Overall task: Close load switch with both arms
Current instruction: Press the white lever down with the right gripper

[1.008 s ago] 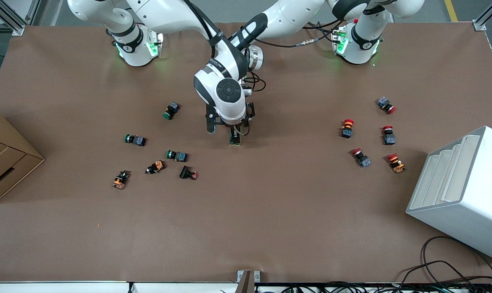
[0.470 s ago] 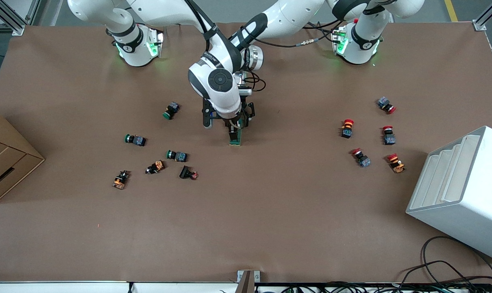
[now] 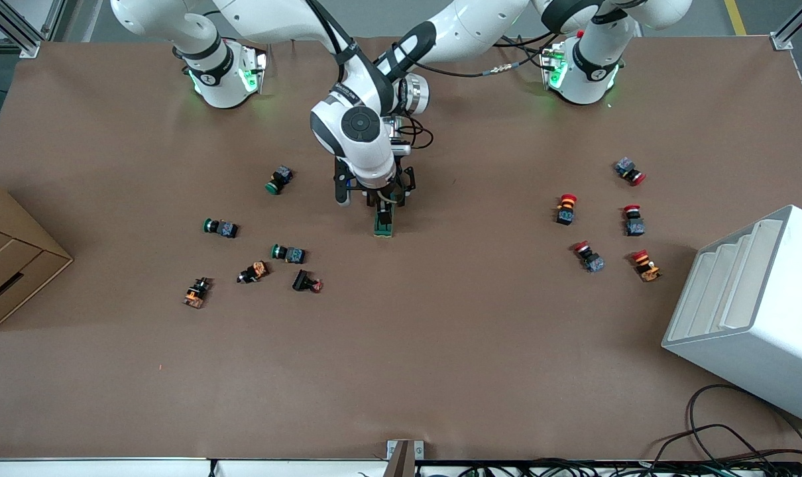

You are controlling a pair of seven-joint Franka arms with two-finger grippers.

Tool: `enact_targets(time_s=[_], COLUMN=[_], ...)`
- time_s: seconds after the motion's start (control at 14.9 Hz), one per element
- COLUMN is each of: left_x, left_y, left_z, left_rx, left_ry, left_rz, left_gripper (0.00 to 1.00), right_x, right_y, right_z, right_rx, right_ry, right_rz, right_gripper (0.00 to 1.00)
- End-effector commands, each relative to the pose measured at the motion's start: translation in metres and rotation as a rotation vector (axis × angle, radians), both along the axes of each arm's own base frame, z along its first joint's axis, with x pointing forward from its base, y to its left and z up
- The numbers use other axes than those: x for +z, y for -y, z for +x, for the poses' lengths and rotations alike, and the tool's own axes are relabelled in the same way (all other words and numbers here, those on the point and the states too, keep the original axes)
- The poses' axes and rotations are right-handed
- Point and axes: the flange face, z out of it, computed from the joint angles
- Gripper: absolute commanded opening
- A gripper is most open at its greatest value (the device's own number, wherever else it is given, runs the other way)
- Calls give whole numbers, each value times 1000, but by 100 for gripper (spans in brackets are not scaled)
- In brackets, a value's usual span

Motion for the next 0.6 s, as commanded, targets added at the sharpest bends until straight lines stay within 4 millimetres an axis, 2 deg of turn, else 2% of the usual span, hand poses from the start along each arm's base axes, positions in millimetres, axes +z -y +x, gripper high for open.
enact_targets(time_s=[0.0,0.54], left_x=[-14,-31], left_y=[0,-6], left_z=[-8,-22], left_rx=[-6,6], left_ry=[-11,-15], left_rz=[-10,-16], left_gripper=[100,100], right_x=[-12,-23], right_y=[4,6], right_z=[-3,5], right_rx=[-11,1], right_ry=[17,50], right_rz=[-4,-3], right_gripper=[100,100])
